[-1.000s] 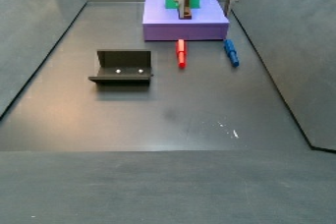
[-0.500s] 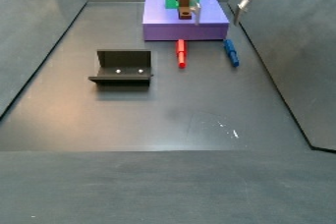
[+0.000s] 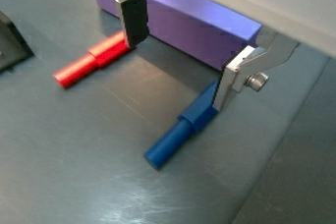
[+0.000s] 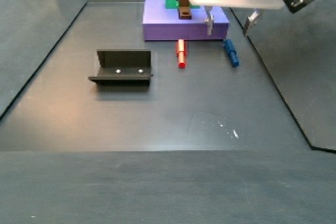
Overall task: Pick up the blue object. Move up. Place the blue object on the fixture. Regrasp the blue object. Move to above the board. Insert the blue object.
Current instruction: Pick up the blue object.
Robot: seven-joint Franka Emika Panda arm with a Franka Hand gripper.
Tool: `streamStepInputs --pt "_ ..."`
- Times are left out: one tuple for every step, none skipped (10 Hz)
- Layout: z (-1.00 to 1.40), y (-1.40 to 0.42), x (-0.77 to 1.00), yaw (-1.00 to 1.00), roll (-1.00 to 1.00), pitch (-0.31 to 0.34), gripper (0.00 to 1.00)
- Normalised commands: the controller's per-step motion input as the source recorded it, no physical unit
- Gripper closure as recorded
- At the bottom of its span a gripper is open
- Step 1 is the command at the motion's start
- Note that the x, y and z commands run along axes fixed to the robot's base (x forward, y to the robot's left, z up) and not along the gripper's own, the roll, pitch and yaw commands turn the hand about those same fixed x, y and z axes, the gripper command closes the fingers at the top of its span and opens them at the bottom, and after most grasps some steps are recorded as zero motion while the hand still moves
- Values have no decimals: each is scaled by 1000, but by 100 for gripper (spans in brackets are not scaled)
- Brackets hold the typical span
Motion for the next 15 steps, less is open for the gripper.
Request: streamStepInputs --pt "-437 -154 -143 77 0 -210 0" --pt "-374 -169 -123 71 0 -189 0" --pt "-351 -123 -137 49 0 -180 0" --pt "-294 -100 -129 51 0 -167 0" --pt "-223 -54 -69 60 0 -136 0" --pt "-171 -11 -23 83 -11 -94 0" --pt "-217 -34 0 43 -17 -99 0" --pt "-211 -11 0 51 -13 -99 0" --pt "-209 -11 0 46 -21 -99 0" --pt "-229 -14 0 34 -27 -111 0" --pt "-74 0 0 29 0 -47 0" --pt "0 0 0 0 0 -4 0" --pt "-117 0 -23 0 -16 -64 0" --pt "-120 0 -9 0 -10 -66 0" --pt "-126 0 0 0 -1 -60 0"
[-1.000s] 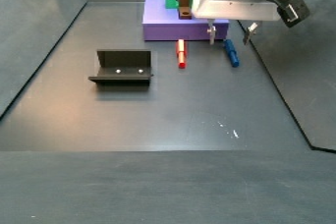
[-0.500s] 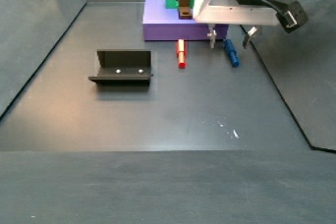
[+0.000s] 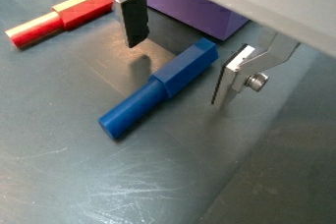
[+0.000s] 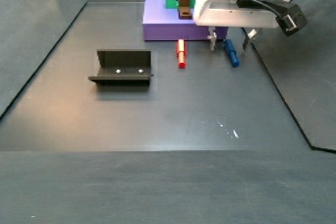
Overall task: Pick up the blue object. Move up. Place the blue object on the fixture. Regrasp the blue object. Move to above the board. Insert the blue object.
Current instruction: Pick up the blue object.
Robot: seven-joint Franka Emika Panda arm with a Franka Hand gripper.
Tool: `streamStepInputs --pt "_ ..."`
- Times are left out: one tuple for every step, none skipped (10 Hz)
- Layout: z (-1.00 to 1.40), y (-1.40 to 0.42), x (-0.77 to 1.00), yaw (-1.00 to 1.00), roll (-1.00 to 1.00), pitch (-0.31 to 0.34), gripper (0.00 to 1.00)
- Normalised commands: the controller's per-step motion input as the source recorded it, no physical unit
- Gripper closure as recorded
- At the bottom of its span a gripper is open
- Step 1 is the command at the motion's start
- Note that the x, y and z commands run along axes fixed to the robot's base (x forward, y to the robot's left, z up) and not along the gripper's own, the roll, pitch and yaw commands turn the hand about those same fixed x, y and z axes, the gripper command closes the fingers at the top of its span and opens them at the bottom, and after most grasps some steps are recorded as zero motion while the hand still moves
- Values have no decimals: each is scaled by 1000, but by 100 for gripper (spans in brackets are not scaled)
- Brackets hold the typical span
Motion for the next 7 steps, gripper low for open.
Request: streamStepInputs --pt "-86 0 -20 0 0 -26 0" --pt "-120 0 0 0 0 -34 0" --pt "-71 0 0 0 0 -14 0" --pt "-120 0 0 0 0 -31 0" --pt "-109 0 0 0 0 -31 0" --pt "-20 0 0 0 0 0 0" --pt "-89 0 0 0 0 -23 0"
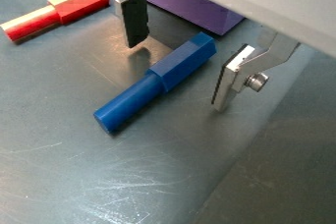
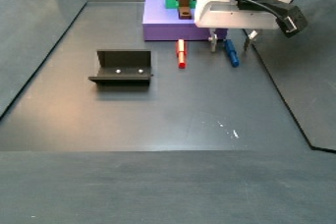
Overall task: Pick up the blue object. Move up. Place the blue object on the fixture. Regrasp the blue object. Move to above the board. Insert the blue object.
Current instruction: Pick up the blue object.
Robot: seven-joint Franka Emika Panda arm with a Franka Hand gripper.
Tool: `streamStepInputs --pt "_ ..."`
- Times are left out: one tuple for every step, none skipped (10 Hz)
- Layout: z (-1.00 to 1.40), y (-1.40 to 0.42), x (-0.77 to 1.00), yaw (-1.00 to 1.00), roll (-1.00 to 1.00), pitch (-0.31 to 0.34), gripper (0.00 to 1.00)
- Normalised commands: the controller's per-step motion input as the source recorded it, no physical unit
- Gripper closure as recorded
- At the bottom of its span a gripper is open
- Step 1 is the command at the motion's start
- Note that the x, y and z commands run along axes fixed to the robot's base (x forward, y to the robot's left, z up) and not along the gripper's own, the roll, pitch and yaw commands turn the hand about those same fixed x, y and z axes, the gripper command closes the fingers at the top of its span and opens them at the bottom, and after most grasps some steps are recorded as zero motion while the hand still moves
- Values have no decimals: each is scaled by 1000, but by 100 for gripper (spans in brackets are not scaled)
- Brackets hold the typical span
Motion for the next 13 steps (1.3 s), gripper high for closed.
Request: streamStepInputs --pt "-114 0 0 0 0 -30 0" --pt "-114 0 0 0 0 -31 0" --pt "0 0 0 0 0 0 0" --pt "0 0 0 0 0 0 100" --pt "0 0 0 0 0 0 100" --pt "0 0 0 0 0 0 100" --pt "0 0 0 0 0 0 100" --pt "0 0 0 0 0 0 100" --pt "0 0 0 0 0 0 100" --pt "0 0 0 0 0 0 100" --pt "0 0 0 0 0 0 100" --pt "0 0 0 0 0 0 100" --pt "0 0 0 0 0 0 100"
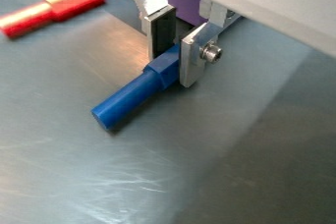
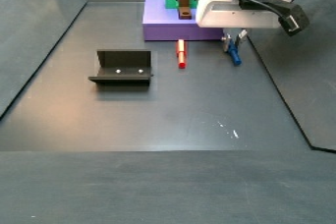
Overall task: Pick up the blue object. Move up. Place the blue object on the fixture. Regrasp the blue object. Move to above the board. Insert the blue object.
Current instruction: Pick up the blue object, then move up.
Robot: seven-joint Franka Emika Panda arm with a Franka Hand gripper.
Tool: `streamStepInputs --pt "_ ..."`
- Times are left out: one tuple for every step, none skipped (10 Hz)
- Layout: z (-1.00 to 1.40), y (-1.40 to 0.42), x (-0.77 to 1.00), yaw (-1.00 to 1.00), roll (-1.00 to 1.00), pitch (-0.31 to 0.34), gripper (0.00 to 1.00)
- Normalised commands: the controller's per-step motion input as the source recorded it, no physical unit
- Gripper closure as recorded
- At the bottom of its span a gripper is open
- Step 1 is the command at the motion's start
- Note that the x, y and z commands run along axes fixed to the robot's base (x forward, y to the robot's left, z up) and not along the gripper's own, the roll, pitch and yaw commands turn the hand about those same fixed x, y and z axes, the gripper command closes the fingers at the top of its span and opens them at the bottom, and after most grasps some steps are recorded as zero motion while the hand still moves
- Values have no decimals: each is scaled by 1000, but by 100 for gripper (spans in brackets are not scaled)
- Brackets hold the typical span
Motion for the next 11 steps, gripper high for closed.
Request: streamStepInputs --pt "0 0 0 0 0 0 100" --pt "0 0 0 0 0 0 100" --pt "0 0 0 0 0 0 100" --pt "0 0 0 0 0 0 100" --pt "0 0 0 0 0 0 100" --pt "0 0 0 0 0 0 100" --pt "833 0 0 0 0 0 100" --pt "812 58 -71 -67 9 29 100" --pt "692 55 -106 -64 6 69 100" --pt "355 21 -41 -35 -22 61 100" --pt "185 8 -6 -24 -37 47 100"
